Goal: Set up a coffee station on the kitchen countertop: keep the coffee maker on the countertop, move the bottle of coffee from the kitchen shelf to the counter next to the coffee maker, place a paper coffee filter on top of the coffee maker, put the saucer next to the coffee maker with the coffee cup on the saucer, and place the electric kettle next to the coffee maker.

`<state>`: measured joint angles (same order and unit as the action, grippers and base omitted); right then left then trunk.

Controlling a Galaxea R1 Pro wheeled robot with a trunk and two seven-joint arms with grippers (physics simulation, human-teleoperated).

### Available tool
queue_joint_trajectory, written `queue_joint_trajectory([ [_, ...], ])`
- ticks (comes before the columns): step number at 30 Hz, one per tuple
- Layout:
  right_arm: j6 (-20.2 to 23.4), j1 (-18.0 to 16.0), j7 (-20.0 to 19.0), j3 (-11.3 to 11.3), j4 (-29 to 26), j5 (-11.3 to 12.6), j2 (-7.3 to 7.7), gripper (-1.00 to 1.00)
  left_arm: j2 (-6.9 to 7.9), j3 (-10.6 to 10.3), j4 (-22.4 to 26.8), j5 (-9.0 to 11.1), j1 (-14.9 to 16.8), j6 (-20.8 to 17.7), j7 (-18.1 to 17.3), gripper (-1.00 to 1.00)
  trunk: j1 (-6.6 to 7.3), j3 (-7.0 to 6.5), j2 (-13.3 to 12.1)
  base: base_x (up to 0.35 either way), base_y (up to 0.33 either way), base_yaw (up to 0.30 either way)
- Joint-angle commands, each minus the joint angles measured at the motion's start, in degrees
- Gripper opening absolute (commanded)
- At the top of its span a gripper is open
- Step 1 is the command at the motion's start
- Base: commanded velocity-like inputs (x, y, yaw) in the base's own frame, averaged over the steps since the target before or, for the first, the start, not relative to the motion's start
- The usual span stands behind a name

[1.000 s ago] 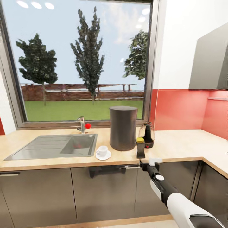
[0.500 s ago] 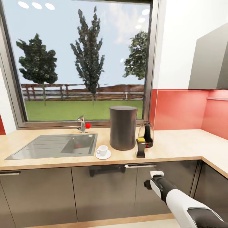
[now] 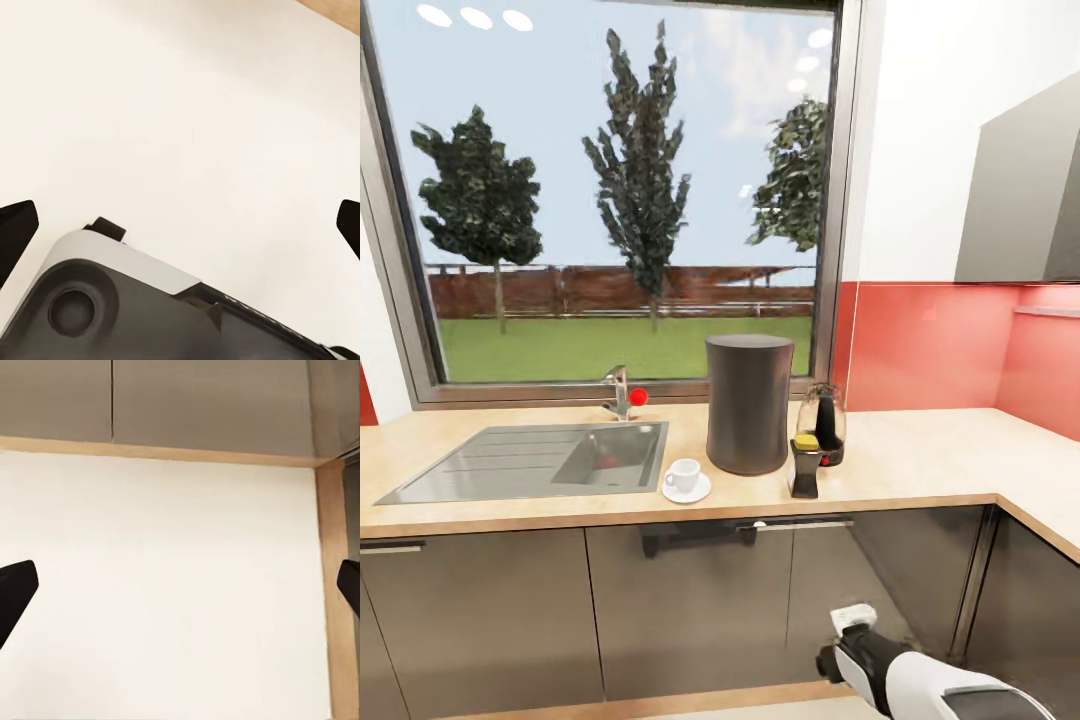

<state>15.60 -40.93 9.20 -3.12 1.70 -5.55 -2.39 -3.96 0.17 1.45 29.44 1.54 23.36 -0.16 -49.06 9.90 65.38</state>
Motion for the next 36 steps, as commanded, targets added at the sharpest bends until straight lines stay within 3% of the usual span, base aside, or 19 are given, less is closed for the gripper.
queue_joint_trajectory([
  [1,-1.5,2.0,-1.2,-0.3,0.2,-0.8,0.07,1.0,-0.04,0.0,0.0,0.0,0.0,0.2,0.0,1.0,0.0,0.07,0.1,0.0,0.0,0.0],
  [4,-5.7,7.3,-4.7,-0.4,0.3,-1.1,1.41,1.0,-0.09,0.0,0.0,-0.2,0.0,0.1,0.0,1.0,0.66,-0.46,-1.1,0.0,0.0,0.0],
  [6,-10.7,12.7,-8.9,-0.5,0.4,-1.1,4.2,1.0,-0.11,0.0,0.0,-0.2,0.0,0.1,0.0,1.0,1.09,-0.82,-2.0,0.0,0.0,0.0],
  [10,-18.3,17.6,-15.9,-0.5,0.4,-0.1,8.03,1.0,-0.21,0.0,0.0,-0.5,0.0,0.0,0.0,1.0,1.97,-1.54,-3.6,0.0,0.0,0.0],
  [12,-19.9,19.2,-19.4,-0.5,0.4,0.6,9.18,1.0,-0.24,0.0,0.0,-0.5,0.0,0.0,0.0,1.0,2.41,-1.9,-4.4,0.0,0.0,0.0],
  [19,-21.4,23.8,-23.9,-0.5,0.4,1.4,9.47,1.0,-0.32,0.0,0.0,-0.5,0.0,-0.1,0.0,1.0,3.95,-3.16,-7.2,0.0,0.0,0.0],
  [27,-21.5,24.6,-22.6,-0.5,0.4,1.6,9.67,1.0,-0.33,0.0,0.0,-0.4,0.0,0.0,0.0,1.0,5.71,-4.59,-10.4,0.0,0.0,0.0],
  [32,-21.8,24.6,-19.8,-0.7,0.2,0.6,8.48,1.0,-0.27,0.0,0.0,-0.7,0.0,-0.2,0.0,1.0,6.81,-5.49,-12.4,0.0,0.0,0.0],
  [33,-24.1,24.6,-19.4,-0.6,0.3,1.1,8.75,1.0,-0.26,0.0,0.0,-0.6,0.0,-0.1,0.0,1.0,7.02,-5.67,-12.8,0.0,0.0,0.0],
  [36,-25.6,24.9,-18.6,-0.6,0.4,1.5,9.42,1.0,-0.2,0.0,0.0,-0.5,0.0,0.0,0.0,1.0,7.68,-6.21,-14.0,0.0,0.0,0.0],
])
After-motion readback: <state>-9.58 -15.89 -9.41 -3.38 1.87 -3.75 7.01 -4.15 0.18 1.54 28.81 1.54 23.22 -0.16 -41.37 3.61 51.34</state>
